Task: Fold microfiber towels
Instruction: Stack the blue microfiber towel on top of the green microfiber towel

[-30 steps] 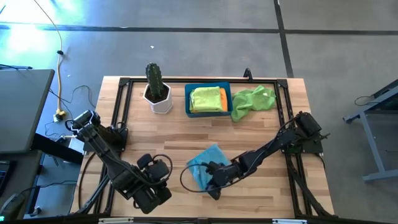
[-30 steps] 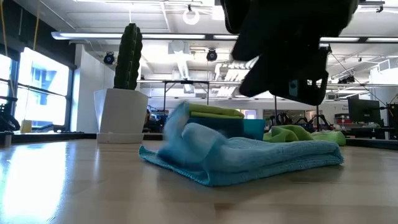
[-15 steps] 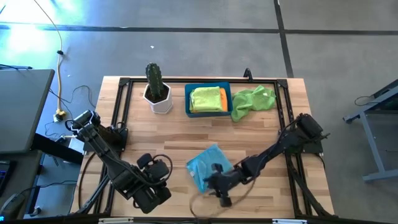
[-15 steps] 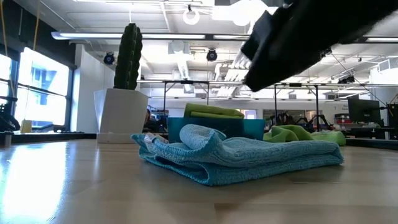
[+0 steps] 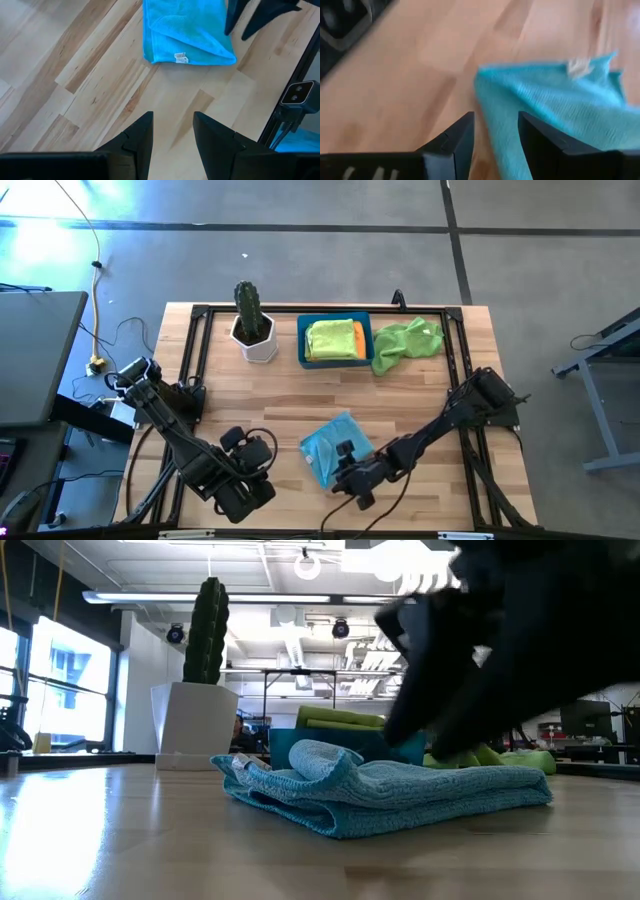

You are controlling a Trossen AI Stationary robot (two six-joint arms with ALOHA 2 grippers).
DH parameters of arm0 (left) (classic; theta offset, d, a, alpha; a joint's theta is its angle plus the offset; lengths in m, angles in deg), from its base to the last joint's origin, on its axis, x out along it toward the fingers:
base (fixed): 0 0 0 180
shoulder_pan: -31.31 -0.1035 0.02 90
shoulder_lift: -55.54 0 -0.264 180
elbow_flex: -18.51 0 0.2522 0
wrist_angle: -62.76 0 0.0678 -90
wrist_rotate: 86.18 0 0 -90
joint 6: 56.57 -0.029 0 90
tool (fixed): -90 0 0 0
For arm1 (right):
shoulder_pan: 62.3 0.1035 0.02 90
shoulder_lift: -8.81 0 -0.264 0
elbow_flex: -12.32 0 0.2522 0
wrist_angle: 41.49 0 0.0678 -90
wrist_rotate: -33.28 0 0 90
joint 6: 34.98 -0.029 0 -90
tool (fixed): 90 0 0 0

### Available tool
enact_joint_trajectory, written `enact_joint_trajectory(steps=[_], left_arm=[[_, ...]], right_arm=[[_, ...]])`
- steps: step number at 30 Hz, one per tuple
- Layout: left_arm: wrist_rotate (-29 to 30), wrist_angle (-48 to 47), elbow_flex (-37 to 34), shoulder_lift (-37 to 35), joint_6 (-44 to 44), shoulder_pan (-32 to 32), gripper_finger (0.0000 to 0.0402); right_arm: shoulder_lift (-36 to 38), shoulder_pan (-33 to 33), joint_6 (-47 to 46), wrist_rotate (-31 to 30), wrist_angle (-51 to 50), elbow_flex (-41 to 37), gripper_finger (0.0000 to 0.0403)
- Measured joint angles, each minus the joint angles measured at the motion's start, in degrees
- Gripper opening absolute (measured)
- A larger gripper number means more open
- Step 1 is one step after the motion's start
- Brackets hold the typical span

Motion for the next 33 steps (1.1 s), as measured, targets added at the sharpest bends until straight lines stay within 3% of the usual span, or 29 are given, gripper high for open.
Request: enact_joint_trajectory(steps=[6,12,24,33], left_arm=[[-0.2,0.1,0.0,0.0,0.3,0.0,0.0129],[-0.1,0.1,0.0,0.0,0.4,0.0,0.0129],[-0.1,0.0,0.0,0.0,0.3,0.0,0.0129],[-0.1,-0.2,0.0,0.0,0.2,0.0,0.0129]], right_arm=[[-0.3,-1.6,-1.7,0.1,-9.0,0.0,0.0144],[-0.6,-3.4,-4.6,-0.3,-11.7,0.0,0.0144],[-1.8,-3.7,-5.0,2.4,-9.9,0.2,0.0143],[-1.1,-3.7,-10.8,6.3,-12.3,3.1,0.0143]])
